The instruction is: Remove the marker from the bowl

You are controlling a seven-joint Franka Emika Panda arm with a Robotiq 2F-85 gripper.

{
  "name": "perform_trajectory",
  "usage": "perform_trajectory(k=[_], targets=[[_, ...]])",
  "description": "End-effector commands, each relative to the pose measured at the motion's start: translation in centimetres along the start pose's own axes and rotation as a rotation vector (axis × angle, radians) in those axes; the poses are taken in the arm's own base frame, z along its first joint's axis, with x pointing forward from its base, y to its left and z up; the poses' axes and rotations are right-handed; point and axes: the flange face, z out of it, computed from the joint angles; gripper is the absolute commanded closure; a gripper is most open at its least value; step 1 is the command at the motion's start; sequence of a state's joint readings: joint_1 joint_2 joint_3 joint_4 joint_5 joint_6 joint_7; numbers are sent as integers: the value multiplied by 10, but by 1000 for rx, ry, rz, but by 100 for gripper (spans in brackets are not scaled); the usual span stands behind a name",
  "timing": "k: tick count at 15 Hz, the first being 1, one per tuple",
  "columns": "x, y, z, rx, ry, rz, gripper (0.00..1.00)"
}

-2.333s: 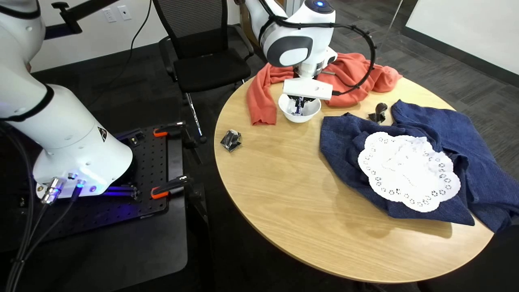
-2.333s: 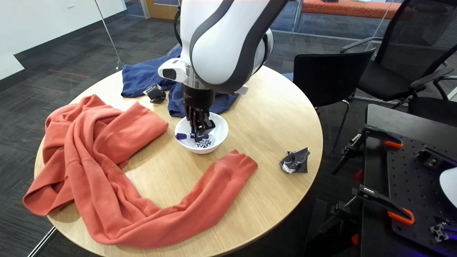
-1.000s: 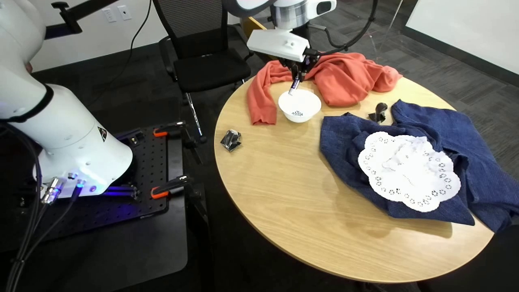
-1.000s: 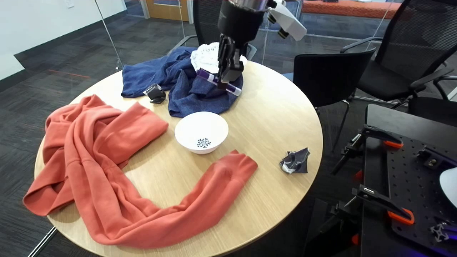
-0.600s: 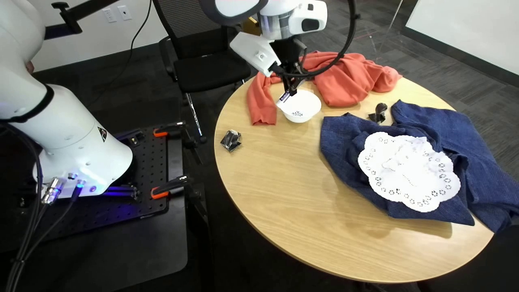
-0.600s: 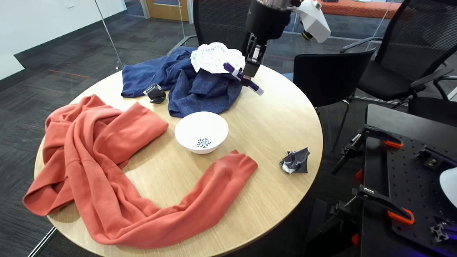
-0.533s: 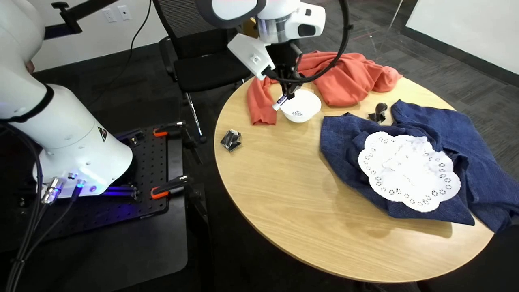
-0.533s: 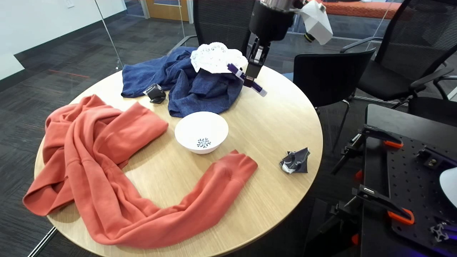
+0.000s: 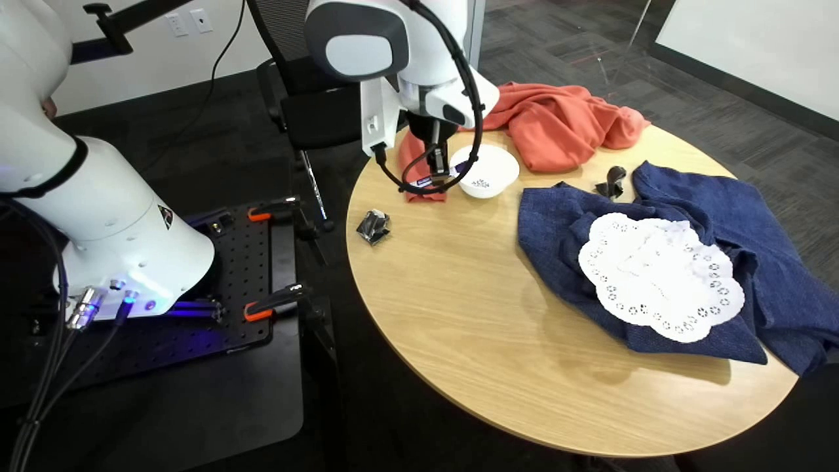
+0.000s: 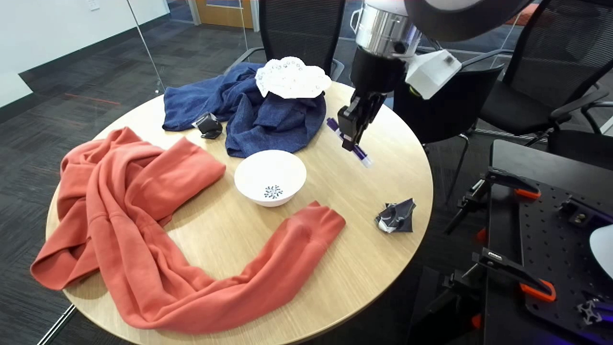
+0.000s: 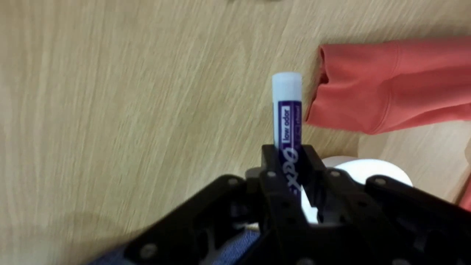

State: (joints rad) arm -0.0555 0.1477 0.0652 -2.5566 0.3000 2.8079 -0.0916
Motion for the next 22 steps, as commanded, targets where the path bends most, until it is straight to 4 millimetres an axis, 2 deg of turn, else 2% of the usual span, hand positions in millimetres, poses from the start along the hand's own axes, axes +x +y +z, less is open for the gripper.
perform_trajectory(k=[1,8,16,20,21,22], targets=[[-3,-14,21,67,-40,163,95],[-2,-5,49,73,-39,333,95],[-1,20,101,-13,-44,453,95],[2,20,115,-38,-67,468,95],[3,19,114,-45,-61,469,65],[5,17,109,-44,-49,467,54]])
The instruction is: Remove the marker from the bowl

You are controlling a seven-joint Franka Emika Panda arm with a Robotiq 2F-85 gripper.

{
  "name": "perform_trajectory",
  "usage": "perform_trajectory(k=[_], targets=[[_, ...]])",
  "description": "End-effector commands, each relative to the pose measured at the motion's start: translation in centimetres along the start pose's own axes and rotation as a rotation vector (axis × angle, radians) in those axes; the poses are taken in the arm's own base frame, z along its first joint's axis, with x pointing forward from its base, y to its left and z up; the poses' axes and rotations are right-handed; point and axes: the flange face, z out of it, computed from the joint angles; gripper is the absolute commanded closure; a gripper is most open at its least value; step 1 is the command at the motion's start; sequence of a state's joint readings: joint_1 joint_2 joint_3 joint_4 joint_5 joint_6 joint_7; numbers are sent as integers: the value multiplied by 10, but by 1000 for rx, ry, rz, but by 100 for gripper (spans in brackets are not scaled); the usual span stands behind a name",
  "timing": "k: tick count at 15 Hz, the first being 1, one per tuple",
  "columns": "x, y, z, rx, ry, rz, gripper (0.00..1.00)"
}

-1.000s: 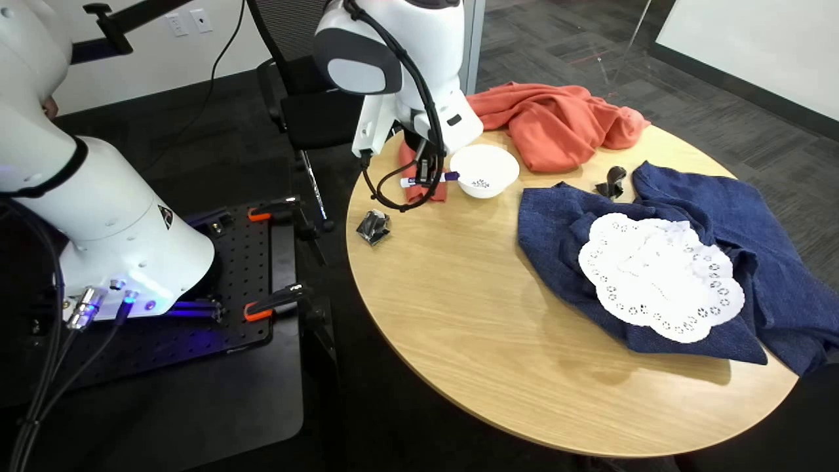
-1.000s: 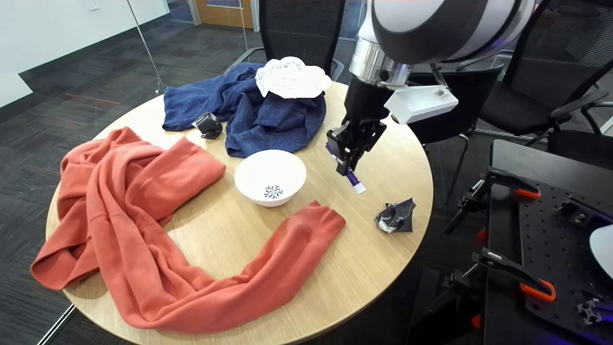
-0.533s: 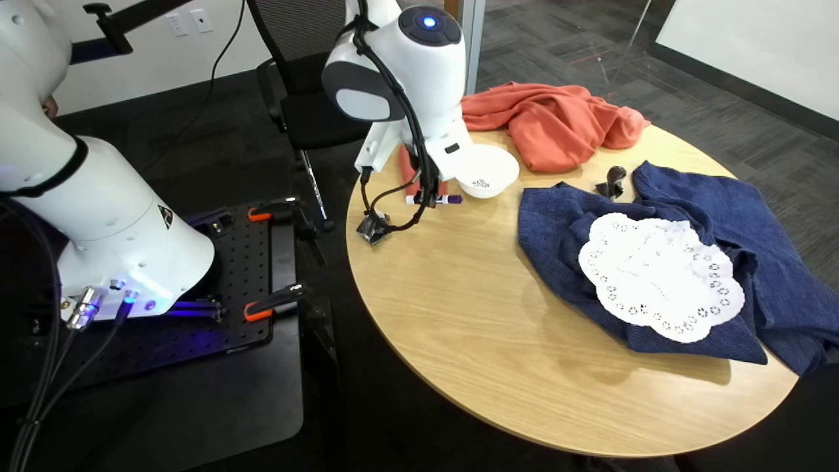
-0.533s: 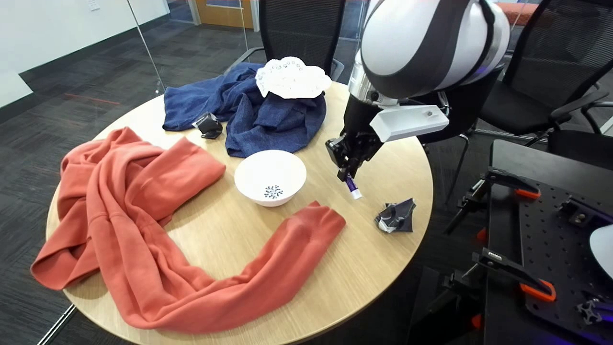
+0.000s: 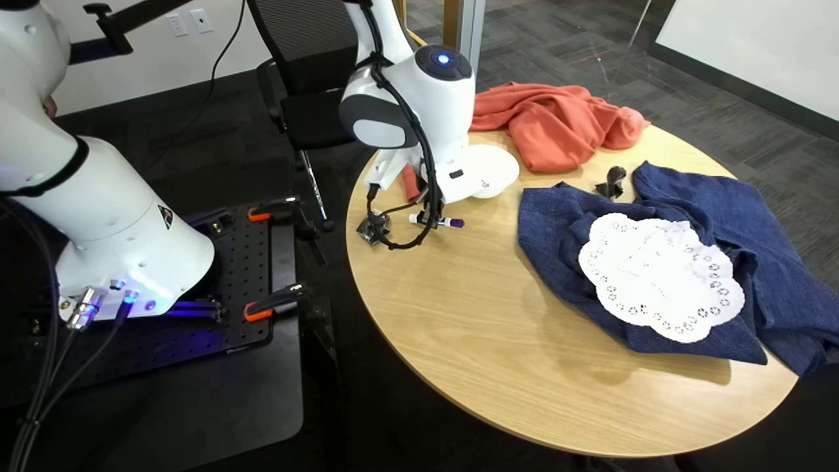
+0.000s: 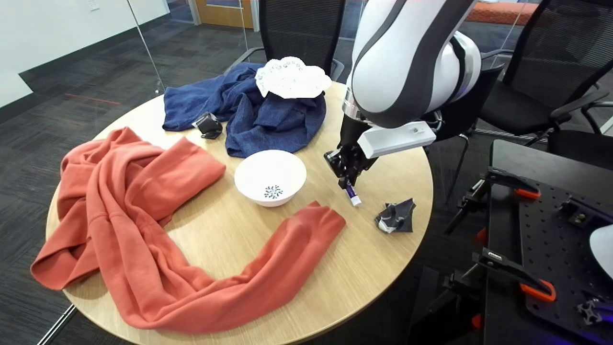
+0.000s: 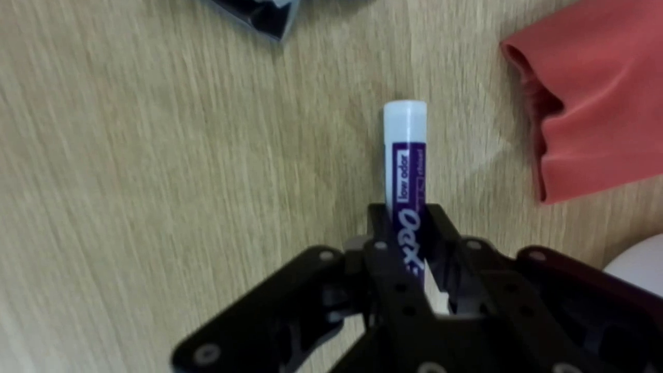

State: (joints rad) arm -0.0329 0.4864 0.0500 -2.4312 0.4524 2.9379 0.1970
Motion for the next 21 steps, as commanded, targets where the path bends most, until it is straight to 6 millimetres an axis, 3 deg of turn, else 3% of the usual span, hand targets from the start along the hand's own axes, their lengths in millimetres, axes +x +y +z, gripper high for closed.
perform_trajectory(k=[1,6,8,13,17,18,21], targets=[[2,-8,-7,-11,41,12,49],[-7,-16,-40,6,128,-22,10],[-12,-19,-58,18,174,-47,0],[-22,-18,-96,50,266,-94,0],[-31,-19,-115,70,301,-146,0],[-18,-22,-101,55,271,-129,0],[-23,-21,-108,61,278,-140,0]])
